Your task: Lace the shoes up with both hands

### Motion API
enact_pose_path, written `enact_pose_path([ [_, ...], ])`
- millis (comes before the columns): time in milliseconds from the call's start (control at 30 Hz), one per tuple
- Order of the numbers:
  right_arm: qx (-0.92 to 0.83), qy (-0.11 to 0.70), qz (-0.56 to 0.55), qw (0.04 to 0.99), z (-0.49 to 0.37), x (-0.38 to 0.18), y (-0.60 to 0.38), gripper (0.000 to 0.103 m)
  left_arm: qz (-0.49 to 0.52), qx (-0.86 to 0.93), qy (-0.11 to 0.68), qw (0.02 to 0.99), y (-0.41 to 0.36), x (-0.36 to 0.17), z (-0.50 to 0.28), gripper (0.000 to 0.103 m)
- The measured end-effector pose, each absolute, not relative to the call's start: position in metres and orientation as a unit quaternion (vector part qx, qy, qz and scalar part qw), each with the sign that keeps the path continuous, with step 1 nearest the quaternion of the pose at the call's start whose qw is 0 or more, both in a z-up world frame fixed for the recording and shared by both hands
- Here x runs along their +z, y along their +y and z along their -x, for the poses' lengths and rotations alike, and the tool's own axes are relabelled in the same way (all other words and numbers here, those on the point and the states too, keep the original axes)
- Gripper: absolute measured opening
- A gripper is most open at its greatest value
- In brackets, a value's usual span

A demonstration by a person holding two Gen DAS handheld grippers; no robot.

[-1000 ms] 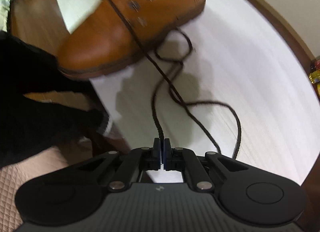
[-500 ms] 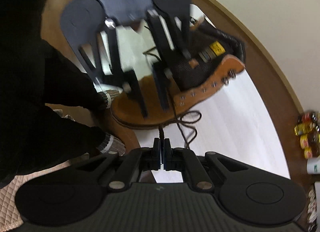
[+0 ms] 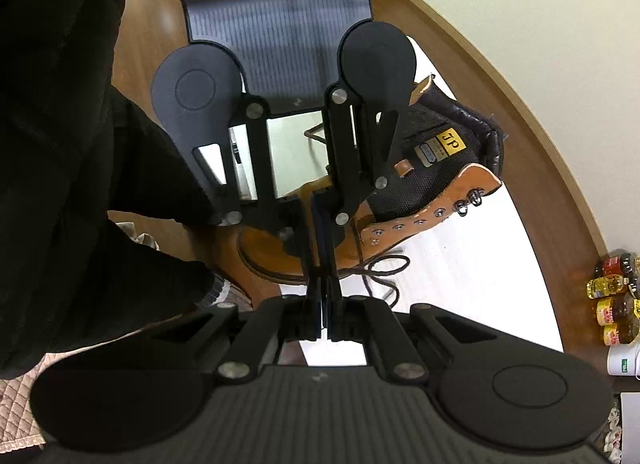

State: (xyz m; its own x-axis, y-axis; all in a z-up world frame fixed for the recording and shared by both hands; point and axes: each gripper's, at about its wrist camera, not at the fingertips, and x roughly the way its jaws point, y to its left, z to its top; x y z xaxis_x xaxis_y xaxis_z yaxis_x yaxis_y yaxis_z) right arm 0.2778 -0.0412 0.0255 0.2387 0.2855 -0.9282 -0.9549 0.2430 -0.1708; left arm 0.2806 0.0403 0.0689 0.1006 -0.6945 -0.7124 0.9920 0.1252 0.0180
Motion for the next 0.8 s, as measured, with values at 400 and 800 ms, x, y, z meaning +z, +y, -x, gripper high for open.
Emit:
enact_pose_path([
  [400,0.318,0.484,0.219,0.785,-0.324,-0.011,-0.061,0.016,-0.244,-0.332,0.398,0.819,0.169,0.118,-0.292,0.003],
  [800,0.152,0.500,-0.009,0.852,-0.328,-0.052,-0.025,0.020,-0.193,-0.360,0.405,0.818,0.168,0.096,-0.296,0.003],
])
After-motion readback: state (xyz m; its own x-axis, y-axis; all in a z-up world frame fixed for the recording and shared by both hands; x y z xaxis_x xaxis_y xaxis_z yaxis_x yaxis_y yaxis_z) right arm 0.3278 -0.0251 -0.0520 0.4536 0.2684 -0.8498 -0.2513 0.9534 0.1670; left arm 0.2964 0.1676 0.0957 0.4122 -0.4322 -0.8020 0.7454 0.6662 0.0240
